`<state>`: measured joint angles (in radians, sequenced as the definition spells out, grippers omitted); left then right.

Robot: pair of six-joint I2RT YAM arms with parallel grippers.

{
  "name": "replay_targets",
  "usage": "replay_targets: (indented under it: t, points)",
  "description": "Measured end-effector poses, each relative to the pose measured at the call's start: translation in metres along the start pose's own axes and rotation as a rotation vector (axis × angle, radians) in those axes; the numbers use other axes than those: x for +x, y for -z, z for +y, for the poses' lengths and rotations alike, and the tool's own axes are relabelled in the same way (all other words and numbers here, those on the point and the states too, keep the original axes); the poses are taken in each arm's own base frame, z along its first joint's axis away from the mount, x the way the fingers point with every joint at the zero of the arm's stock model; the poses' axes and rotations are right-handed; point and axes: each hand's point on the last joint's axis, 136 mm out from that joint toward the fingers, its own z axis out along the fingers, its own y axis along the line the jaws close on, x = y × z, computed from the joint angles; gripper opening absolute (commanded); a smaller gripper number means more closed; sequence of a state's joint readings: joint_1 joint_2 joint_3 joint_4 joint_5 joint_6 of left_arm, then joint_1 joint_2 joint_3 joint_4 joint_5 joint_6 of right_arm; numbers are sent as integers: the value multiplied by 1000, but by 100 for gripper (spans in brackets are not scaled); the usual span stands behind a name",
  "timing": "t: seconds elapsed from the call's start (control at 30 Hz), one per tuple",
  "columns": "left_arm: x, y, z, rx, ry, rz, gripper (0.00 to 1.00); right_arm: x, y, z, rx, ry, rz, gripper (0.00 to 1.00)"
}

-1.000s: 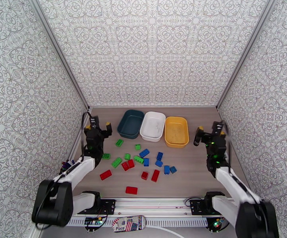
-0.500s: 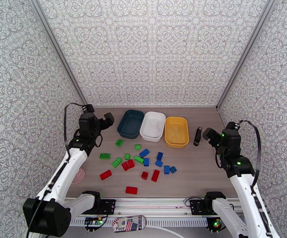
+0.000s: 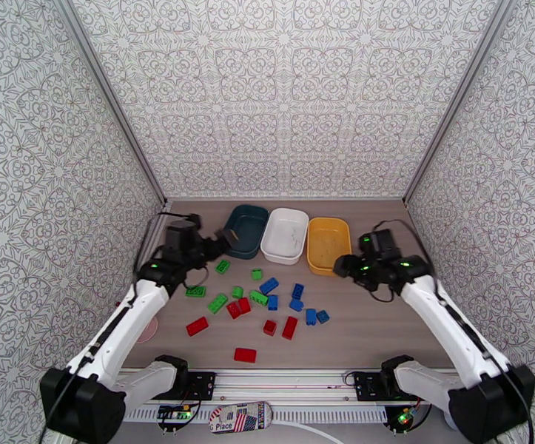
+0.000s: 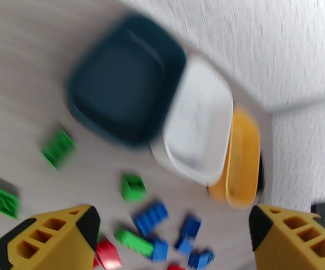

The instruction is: Sort the legos into containers by color

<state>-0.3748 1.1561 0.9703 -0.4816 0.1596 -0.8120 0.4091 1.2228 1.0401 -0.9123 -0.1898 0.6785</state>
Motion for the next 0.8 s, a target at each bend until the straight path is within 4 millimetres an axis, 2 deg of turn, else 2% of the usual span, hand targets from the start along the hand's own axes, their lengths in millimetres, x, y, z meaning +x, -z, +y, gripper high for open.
replay_targets:
  t: [0.1, 0.2, 0.3, 0.4, 0.5, 0.6, 0.73, 0.8]
  points:
    - [53, -16, -7, -40, -37, 110, 88, 30, -24, 12, 50, 82, 100, 67]
    - [92, -28, -3, -100, -62, 186, 88, 53, -38, 11, 91, 130, 151, 67]
    - [119, -36, -1, -149, -94, 234, 89, 75, -47, -2, 140, 151, 192, 69]
    - [138, -43, 2, -187, -116, 266, 89, 96, -54, -26, 193, 145, 236, 70]
    - [144, -51, 5, -225, -123, 280, 89, 111, -58, -44, 226, 129, 263, 70]
    - [138, -54, -2, -236, -127, 264, 89, 122, -60, -54, 246, 126, 284, 70]
    - [124, -53, -14, -217, -119, 227, 89, 127, -66, -57, 260, 136, 297, 69]
    - [119, -53, -11, -225, -109, 214, 89, 127, -72, -57, 268, 141, 304, 64]
